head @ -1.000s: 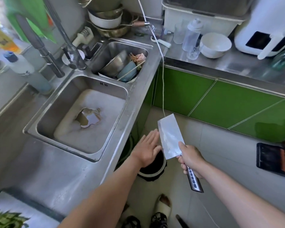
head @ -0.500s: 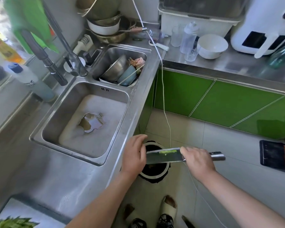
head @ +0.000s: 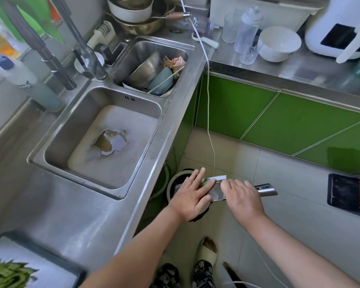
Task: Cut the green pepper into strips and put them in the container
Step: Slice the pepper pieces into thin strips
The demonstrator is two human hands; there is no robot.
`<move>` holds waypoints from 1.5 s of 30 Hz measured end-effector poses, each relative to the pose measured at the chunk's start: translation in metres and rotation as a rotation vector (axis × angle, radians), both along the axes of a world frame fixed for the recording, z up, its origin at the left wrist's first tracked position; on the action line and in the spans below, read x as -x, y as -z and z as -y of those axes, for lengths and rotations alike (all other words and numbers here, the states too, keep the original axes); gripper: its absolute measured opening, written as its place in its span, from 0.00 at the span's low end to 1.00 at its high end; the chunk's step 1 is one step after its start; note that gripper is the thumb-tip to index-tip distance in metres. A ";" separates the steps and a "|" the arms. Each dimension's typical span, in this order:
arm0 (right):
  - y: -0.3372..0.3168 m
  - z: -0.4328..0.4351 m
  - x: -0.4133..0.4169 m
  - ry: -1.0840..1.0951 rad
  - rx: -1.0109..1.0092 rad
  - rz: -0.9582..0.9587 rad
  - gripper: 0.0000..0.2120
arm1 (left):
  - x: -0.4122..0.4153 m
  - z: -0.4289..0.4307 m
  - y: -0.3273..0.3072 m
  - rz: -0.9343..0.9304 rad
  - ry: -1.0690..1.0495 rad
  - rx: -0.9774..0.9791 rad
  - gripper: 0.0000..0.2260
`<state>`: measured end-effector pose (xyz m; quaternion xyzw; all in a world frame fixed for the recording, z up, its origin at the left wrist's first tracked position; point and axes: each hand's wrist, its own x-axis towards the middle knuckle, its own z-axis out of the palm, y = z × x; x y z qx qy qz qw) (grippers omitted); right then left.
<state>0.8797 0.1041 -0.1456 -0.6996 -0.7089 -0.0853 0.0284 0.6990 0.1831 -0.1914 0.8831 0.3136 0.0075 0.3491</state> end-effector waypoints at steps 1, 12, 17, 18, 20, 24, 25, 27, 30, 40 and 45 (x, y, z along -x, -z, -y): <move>0.000 -0.001 -0.002 0.001 0.001 -0.002 0.11 | -0.002 0.000 0.001 0.045 -0.030 0.019 0.25; -0.040 -0.023 -0.010 -0.012 -0.069 -0.017 0.07 | 0.014 -0.012 -0.049 0.223 -0.281 -0.090 0.17; -0.086 -0.057 0.007 -0.146 -0.133 -0.003 0.10 | 0.037 -0.032 -0.096 0.301 -0.452 -0.121 0.11; -0.093 -0.066 0.014 -0.183 -0.149 0.001 0.10 | 0.046 -0.035 -0.106 0.308 -0.491 -0.111 0.09; -0.102 -0.083 0.034 -0.250 -0.178 0.006 0.12 | 0.070 -0.041 -0.124 0.291 -0.564 -0.095 0.06; -0.118 -0.102 0.096 -0.397 -0.236 -0.013 0.11 | 0.138 -0.035 -0.141 0.264 -0.780 -0.013 0.05; -0.119 -0.105 0.113 -0.435 -0.258 -0.016 0.10 | 0.155 -0.030 -0.145 0.299 -0.878 0.045 0.04; -0.122 -0.109 0.147 -0.519 -0.278 -0.024 0.10 | 0.191 -0.018 -0.152 0.395 -1.104 0.147 0.06; -0.127 -0.107 0.201 -0.636 -0.288 -0.061 0.07 | 0.255 0.005 -0.160 0.384 -1.278 0.023 0.05; -0.121 -0.061 0.375 -1.012 -0.260 -0.141 0.11 | 0.461 0.133 -0.143 -0.092 -1.643 -0.061 0.08; -0.109 -0.045 0.413 -1.069 -0.213 -0.102 0.09 | 0.499 0.164 -0.124 -0.204 -1.615 -0.160 0.07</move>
